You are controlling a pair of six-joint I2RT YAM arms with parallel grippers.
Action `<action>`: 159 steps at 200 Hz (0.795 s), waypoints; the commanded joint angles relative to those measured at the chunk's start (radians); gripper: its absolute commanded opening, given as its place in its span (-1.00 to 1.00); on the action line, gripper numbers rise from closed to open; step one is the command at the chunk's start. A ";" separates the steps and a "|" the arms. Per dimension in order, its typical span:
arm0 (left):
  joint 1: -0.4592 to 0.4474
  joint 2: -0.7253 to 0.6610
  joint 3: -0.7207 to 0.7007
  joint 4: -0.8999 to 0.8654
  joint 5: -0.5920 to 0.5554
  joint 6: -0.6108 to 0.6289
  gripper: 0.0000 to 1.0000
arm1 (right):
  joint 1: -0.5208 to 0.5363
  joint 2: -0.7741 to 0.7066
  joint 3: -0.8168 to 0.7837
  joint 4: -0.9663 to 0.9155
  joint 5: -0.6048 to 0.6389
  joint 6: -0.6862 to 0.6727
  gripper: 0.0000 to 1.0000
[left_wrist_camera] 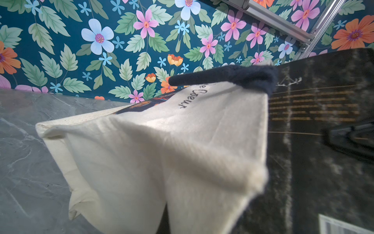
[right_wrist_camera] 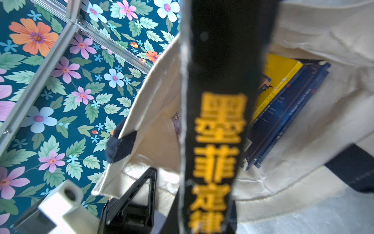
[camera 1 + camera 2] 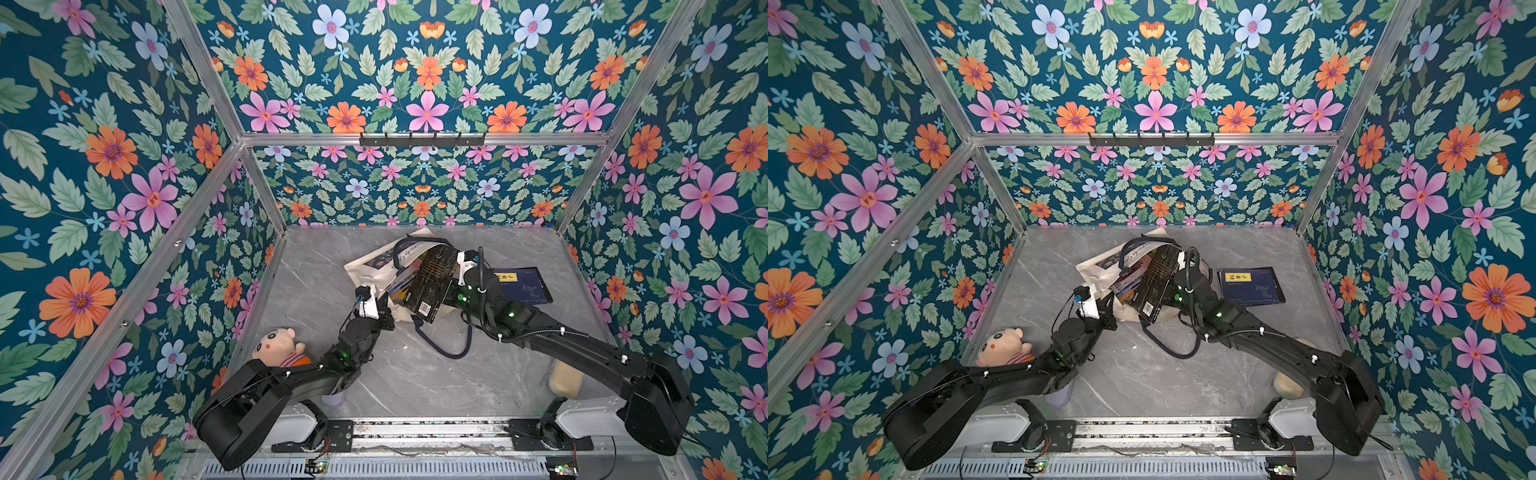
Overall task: Take out the books from the canvas bag
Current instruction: Pick up the book from the canvas bag.
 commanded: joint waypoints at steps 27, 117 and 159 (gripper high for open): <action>0.001 0.000 0.010 0.029 -0.014 0.000 -1.00 | -0.001 -0.164 -0.082 0.042 0.144 -0.040 -1.00; 0.001 0.000 0.012 0.025 -0.016 0.000 -1.00 | -0.025 -0.608 -0.296 -0.178 0.525 0.083 -1.00; 0.001 -0.003 0.012 0.025 -0.013 0.000 -1.00 | -0.059 -0.812 -0.394 -0.391 0.677 0.198 -1.00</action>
